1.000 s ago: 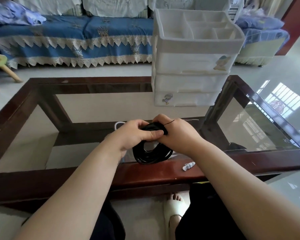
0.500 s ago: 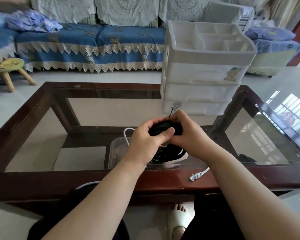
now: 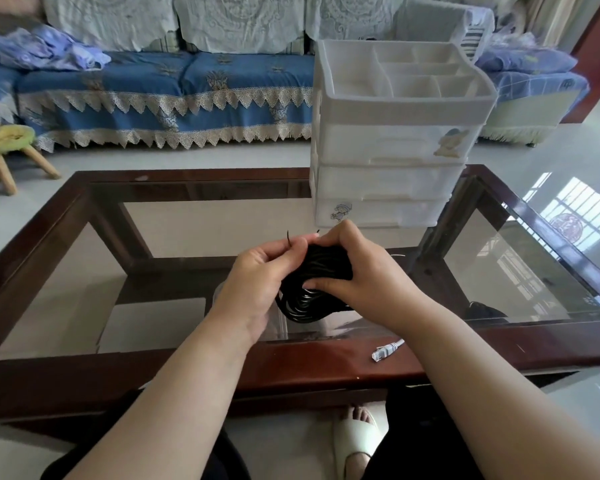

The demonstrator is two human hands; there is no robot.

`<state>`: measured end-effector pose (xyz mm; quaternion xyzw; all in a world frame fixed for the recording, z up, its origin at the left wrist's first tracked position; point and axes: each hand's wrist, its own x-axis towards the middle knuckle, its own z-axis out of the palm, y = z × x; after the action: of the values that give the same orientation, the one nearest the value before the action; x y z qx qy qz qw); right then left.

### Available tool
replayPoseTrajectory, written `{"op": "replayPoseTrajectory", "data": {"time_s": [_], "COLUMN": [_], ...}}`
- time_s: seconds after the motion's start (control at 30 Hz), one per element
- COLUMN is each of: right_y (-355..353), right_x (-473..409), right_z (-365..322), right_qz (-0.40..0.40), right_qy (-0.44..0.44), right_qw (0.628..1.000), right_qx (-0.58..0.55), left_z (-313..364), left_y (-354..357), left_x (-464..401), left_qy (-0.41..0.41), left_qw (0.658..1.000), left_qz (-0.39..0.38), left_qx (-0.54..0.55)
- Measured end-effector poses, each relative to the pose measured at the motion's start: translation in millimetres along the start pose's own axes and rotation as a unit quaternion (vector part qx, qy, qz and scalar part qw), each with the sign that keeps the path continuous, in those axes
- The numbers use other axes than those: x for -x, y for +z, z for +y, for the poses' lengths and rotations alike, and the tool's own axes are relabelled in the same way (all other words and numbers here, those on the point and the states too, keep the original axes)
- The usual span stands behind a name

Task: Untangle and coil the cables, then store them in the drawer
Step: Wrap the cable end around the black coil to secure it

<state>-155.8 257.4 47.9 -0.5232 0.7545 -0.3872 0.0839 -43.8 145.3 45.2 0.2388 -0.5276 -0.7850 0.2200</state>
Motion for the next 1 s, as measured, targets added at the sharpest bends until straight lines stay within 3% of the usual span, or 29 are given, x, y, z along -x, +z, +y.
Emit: {"op": "replayPoseTrajectory", "data": {"time_s": [0.23, 0.47, 0.67, 1.0], "right_y": [-1, -4, -4, -8], "right_x": [2, 0, 0, 2], "right_z": [-3, -13, -9, -6], "right_qz": [-0.016, -0.031, -0.042, -0.072], "right_qy": [-0.013, -0.001, -0.007, -0.025], "right_qw": [1.0, 0.998, 0.998, 0.997], "right_qx": [0.0, -0.047, -0.039, 0.013], "left_z": [15, 10, 9, 9], "left_y": [-14, -12, -12, -19], "left_x": [-3, 1, -1, -4], "left_qy": [-0.023, 0.054, 0.013, 0.031], "left_qw": [0.994, 0.994, 0.999, 0.979], "left_qz": [-0.059, 0.013, 0.014, 0.022], "left_qx": [-0.088, -0.098, -0.035, -0.201]}}
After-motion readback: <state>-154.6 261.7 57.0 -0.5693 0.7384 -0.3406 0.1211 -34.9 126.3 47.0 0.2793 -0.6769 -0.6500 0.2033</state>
